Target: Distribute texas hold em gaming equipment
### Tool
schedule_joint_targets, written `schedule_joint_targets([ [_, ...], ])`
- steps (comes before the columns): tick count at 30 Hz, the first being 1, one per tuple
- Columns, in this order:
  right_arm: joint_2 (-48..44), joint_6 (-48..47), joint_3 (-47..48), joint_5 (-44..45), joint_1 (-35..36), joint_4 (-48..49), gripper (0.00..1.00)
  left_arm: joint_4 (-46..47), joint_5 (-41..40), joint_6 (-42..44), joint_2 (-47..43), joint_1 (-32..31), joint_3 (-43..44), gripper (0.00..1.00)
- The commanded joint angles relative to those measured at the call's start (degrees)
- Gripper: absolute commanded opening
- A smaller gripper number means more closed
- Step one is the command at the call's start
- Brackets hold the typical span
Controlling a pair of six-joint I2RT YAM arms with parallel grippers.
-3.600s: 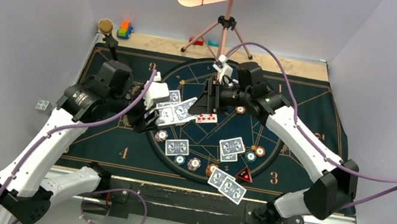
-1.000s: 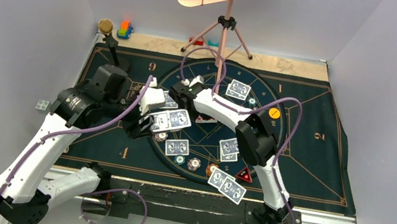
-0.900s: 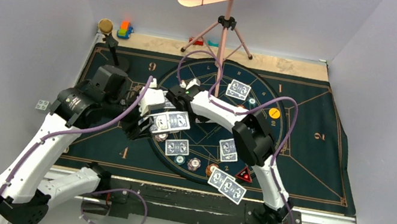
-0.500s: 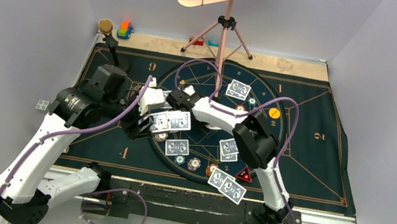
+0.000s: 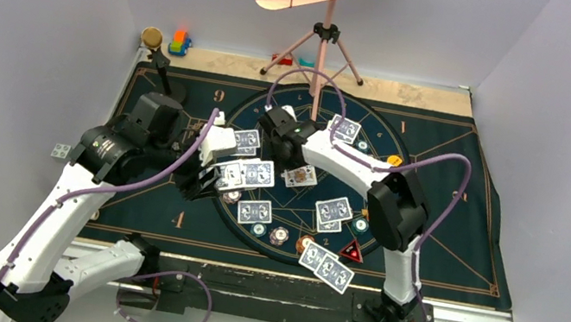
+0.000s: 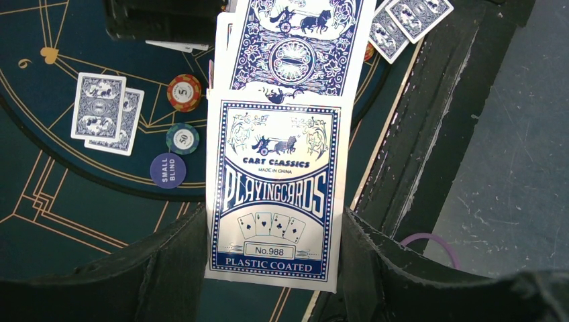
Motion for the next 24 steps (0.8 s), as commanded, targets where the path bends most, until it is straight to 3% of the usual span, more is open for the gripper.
schedule_joint_targets([
  [1, -3.89, 1.14, 1.13, -1.25, -3.48, -1.92, 0.66, 1.36, 0.85, 1.02, -1.12, 0.32, 2.45, 0.00],
  [8, -11.04, 3.60, 2.87, -6.61, -10.51, -4.44, 0.69, 1.50, 1.07, 0.98, -1.06, 0.31, 2.56, 0.00],
  [14, -21.14, 6.57, -1.95, -12.34, -15.36, -3.02, 0.72, 1.77, 1.21, 1.01, -1.29, 0.32, 1.87, 0.00],
  [20, -36.68, 10.04, -12.75, -42.25, -19.41, 13.72, 0.86, 2.09, 0.46, 1.44, -1.14, 0.34, 1.64, 0.00],
  [24, -39.31, 13.98, -16.50, -59.98, -19.45, 21.89, 0.89, 3.11, -0.20, 1.43, -0.78, 0.32, 1.47, 0.00],
])
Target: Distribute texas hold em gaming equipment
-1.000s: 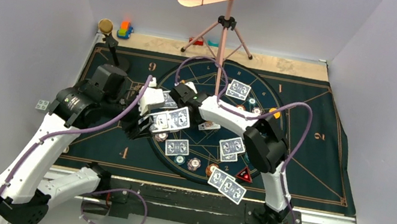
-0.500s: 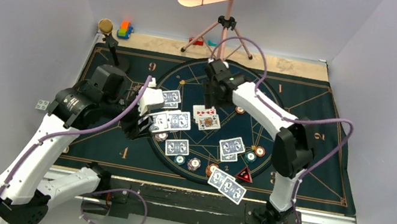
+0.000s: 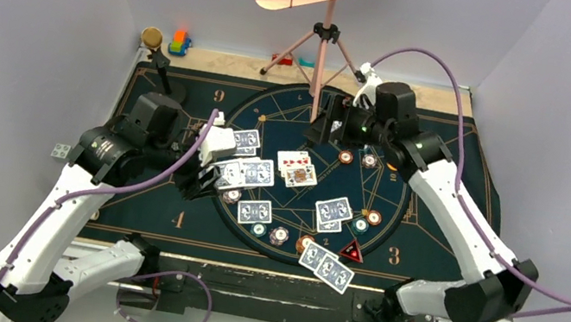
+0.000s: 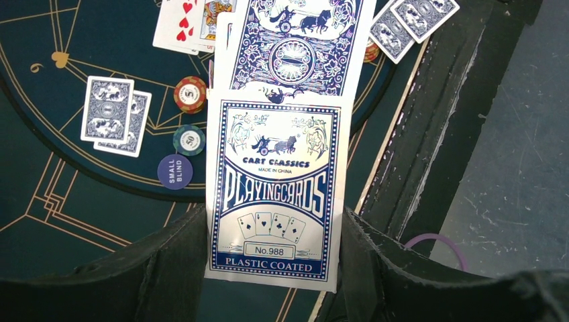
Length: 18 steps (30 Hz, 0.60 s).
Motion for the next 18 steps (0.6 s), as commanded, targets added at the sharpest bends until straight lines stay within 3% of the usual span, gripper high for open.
schedule_joint_targets([
  [1, -1.65, 6.45, -4.16, -28.56, 0.50, 14.86, 0.89, 3.19, -0.08, 0.73, -0.30, 0.32, 1.49, 0.00],
  [3, -0.75, 9.96, -6.17, -35.63, 0.80, 18.81, 0.90, 3.90, -0.45, 0.55, 0.08, 0.32, 1.47, 0.00],
  [18, 3.47, 9.50, -6.01, -35.62, 9.32, 16.74, 0.95, 8.99, -3.53, -0.82, 3.06, 0.32, 2.06, 0.00],
])
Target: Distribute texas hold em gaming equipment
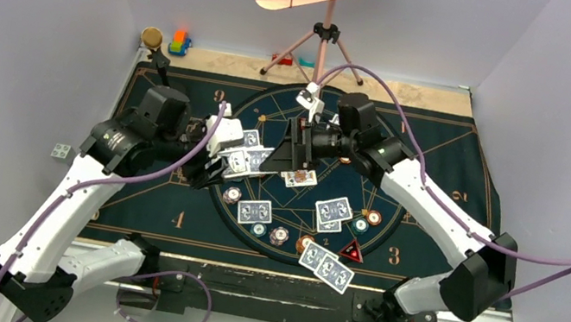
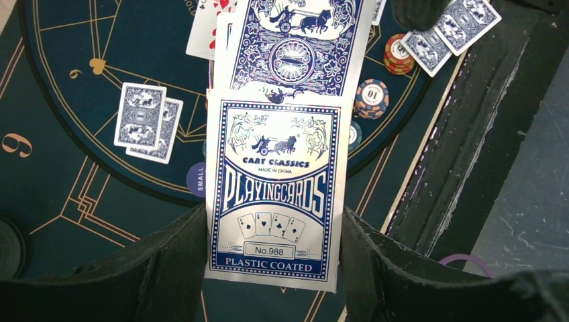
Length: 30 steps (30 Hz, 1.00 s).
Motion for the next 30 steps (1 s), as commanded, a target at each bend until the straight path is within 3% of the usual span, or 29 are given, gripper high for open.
schedule_joint_targets([
  [1, 1.41, 0.77, 1.17, -1.68, 1.12, 0.77, 0.95, 4.14, -0.50, -1.12, 0.27, 0.34, 2.02, 0.00],
  [7, 4.00, 1.55, 2.69, -0.18, 1.23, -1.12, 0.96, 4.04, -0.32, -1.22, 0.27, 0.34, 2.07, 0.00],
  [12, 3.68, 1.13, 4.13, 2.31, 1.08, -3.22, 0.78, 3.53, -0.01, -1.04, -0.06, 0.32, 1.65, 0.00],
  [22, 2.47, 0.64, 4.46, 4.55, -1.66, -4.86, 0.55, 1.92, 0.77, -0.74, -0.93, 0.33, 1.45, 0.00],
  [24, 3.02, -0.18, 5.26, 4.95, -1.71, -6.08, 0.56, 1.64, 0.94, -0.64, -0.99, 0.32, 1.47, 0.00],
  [30, 3.09, -0.01, 7.12, 5.54, -1.64, -5.72, 0.78, 1.50, 0.99, -0.42, -1.13, 0.32, 0.87, 0.00],
])
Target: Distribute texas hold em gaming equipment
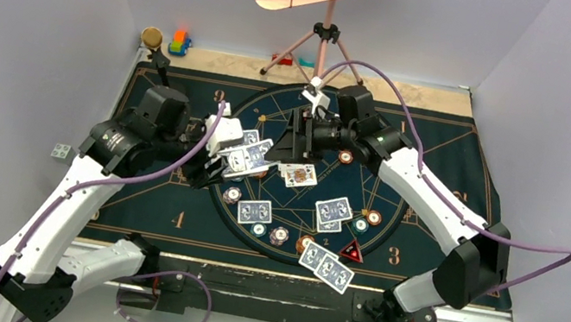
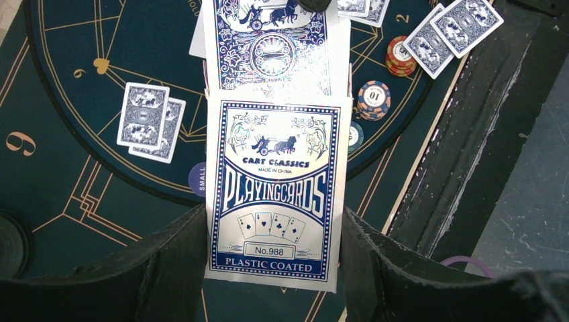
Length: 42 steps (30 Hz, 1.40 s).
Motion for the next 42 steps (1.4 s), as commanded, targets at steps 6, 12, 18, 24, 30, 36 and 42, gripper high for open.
schedule_joint_targets([
  [6, 0.64, 2.06, 3.72, -0.01, 0.75, 4.84, 0.83, 0.70, 1.98, -0.09, -1.12, 0.32, 0.93, 0.00],
  [12, 4.60, 1.69, 6.39, -0.79, 1.49, 3.43, 0.76, 0.79, 1.98, -0.10, -0.90, 0.32, 1.03, 0.00],
  [18, 4.28, 0.87, 5.77, -0.92, 0.79, 1.90, 0.62, 0.60, 2.03, -0.05, -0.71, 0.36, 1.37, 0.00],
  [24, 1.50, 0.86, 2.46, -0.50, -1.98, 1.92, 0.43, -0.17, 2.16, 0.17, -0.69, 0.32, 2.07, 0.00],
  [30, 0.49, 0.95, 1.58, -0.51, -2.92, 1.75, 0.35, -0.40, 2.15, 0.19, -1.02, 0.32, 2.02, 0.00],
  [36, -0.32, 1.13, 2.06, -0.56, -3.38, 1.43, 0.15, -0.44, 1.82, 0.48, -1.49, 0.32, 1.54, 0.00],
  [42, -2.66, 0.88, 2.93, 0.10, -5.74, -0.28, 0.03, -0.40, 1.30, 0.76, -1.90, 0.31, 0.87, 0.00],
])
